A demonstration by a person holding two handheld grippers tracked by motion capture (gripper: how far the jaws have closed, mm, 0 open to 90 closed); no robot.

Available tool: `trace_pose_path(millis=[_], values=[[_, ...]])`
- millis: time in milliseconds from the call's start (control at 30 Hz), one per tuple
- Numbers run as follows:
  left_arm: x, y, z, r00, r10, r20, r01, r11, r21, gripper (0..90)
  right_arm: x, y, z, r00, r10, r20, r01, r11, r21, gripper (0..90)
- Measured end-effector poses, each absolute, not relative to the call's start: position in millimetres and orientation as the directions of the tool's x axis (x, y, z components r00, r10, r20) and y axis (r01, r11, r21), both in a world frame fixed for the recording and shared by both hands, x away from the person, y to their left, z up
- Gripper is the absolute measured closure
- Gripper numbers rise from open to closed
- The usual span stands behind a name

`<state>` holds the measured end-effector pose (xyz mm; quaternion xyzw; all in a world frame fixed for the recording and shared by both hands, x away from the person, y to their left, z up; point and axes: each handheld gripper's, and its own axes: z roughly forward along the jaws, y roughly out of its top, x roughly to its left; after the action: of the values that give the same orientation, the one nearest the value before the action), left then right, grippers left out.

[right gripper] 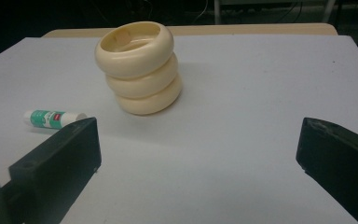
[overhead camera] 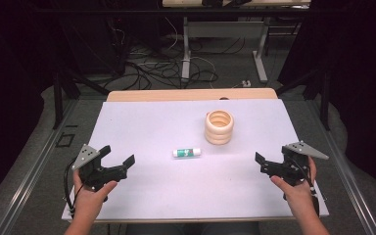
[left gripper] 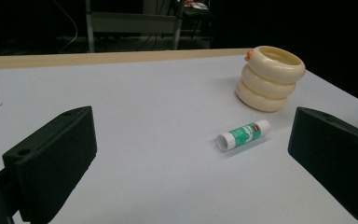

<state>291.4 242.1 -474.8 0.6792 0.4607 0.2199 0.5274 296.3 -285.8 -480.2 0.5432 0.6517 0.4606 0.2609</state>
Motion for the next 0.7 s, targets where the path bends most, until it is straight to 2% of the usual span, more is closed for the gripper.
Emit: trace_pose_path(millis=[200,333,500,700], values=[[292.1,243.9,-474.5,0.465,0.862,-0.2,0.405,-0.007,0.914,1.3,299.8,-277.1,-479.7,-0.316,0.936,0.152,0.485,0.022,0.874,0.0],[291.0,246.3,-474.8,0.463,0.862,-0.206,0.414,-0.005,0.91,1.8,306.2,-270.6,-477.2,-0.309,0.929,0.206,0.527,-0.013,0.85,0.0],[289.4,248.4,-473.6,0.46,0.861,-0.219,0.416,0.009,0.909,1.9,318.7,-264.8,-475.5,-0.326,0.913,0.245,0.527,-0.039,0.849,0.0],[290.3,247.7,-475.5,0.464,0.856,-0.226,0.426,0.007,0.905,2.0,336.1,-256.2,-465.3,-0.358,0.905,0.232,0.503,-0.023,0.864,7.3]])
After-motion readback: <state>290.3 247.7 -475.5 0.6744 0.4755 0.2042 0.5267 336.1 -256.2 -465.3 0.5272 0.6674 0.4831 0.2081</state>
